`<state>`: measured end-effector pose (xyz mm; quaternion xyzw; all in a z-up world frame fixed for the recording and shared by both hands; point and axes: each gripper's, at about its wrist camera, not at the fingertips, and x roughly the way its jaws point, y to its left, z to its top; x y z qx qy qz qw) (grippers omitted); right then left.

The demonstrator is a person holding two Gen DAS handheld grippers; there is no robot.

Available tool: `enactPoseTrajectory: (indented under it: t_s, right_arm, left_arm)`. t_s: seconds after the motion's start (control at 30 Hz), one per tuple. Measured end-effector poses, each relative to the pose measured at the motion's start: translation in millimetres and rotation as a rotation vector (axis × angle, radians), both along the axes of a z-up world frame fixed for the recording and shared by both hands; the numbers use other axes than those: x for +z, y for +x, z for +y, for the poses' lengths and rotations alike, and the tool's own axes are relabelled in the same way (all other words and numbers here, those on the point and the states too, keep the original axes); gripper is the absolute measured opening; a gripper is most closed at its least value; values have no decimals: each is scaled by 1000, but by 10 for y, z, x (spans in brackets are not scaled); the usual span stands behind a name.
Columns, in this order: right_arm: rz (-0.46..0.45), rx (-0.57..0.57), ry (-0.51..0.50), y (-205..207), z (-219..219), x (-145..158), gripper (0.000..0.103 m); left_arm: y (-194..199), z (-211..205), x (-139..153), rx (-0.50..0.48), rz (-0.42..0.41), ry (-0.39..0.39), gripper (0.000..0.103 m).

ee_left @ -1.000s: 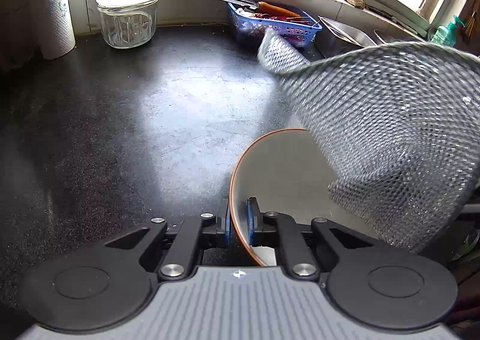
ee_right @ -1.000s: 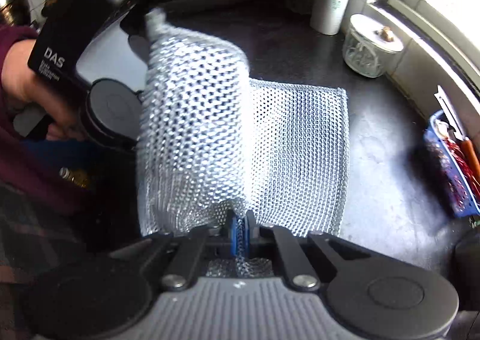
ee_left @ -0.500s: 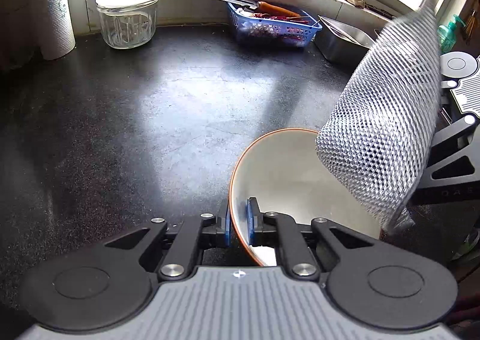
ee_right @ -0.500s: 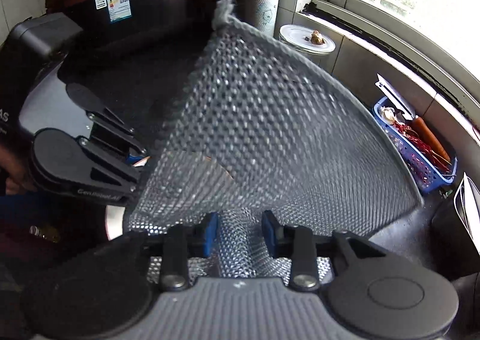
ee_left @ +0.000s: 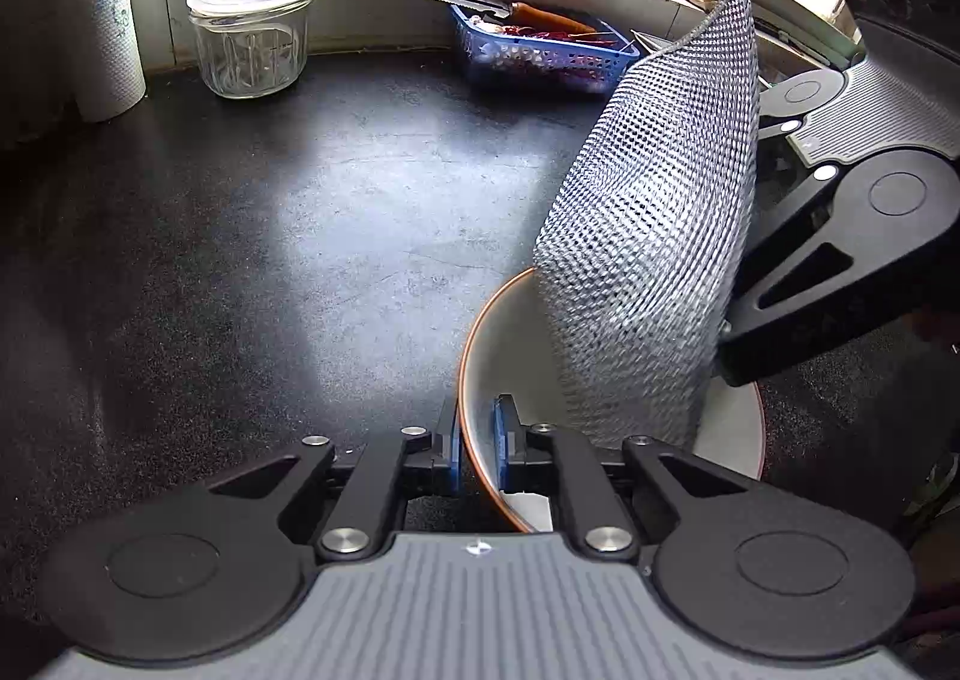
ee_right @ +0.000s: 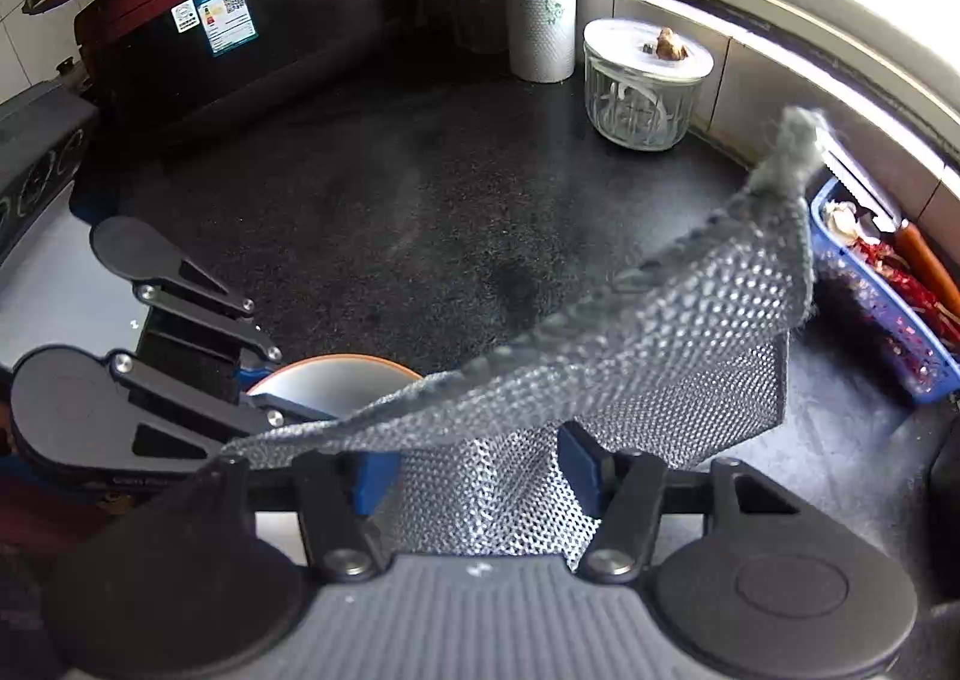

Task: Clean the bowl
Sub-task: 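Wipe the mesh cloth across the bowl's inside with the right tool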

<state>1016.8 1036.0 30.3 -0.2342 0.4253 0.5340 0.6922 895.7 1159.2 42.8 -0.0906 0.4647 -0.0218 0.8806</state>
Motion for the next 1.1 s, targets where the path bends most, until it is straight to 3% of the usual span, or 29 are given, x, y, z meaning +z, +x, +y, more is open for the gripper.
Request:
enactPoseTrajectory:
  t_s: [0.1,0.13,0.27,0.5,0.7,0.93,1.1]
  right_arm:
    - [73,-1,3,58,14,-65,38]
    - [95,-1,0,73,16,-87,21]
    - [128,-6,-14,83,-18,-103,15]
    - [203,-82,-17,1,-294,-75,12]
    - [170,-176,-25,-251,-405,-47,13]
    - [105,-133,-49,-333,-346,-27,10]
    - [34,-43,-82,-378,-279,-20,11]
  left_arm:
    - [2,5,0,3,0,-3,9]
    - [3,9,1,7,0,-6,9]
    - [11,21,3,28,2,-18,10]
    - [-18,-6,7,110,6,-38,10]
    - [-27,-27,19,92,28,-40,10]
    - [-13,-71,46,42,45,-12,10]
    - [14,-90,48,-2,55,5,10]
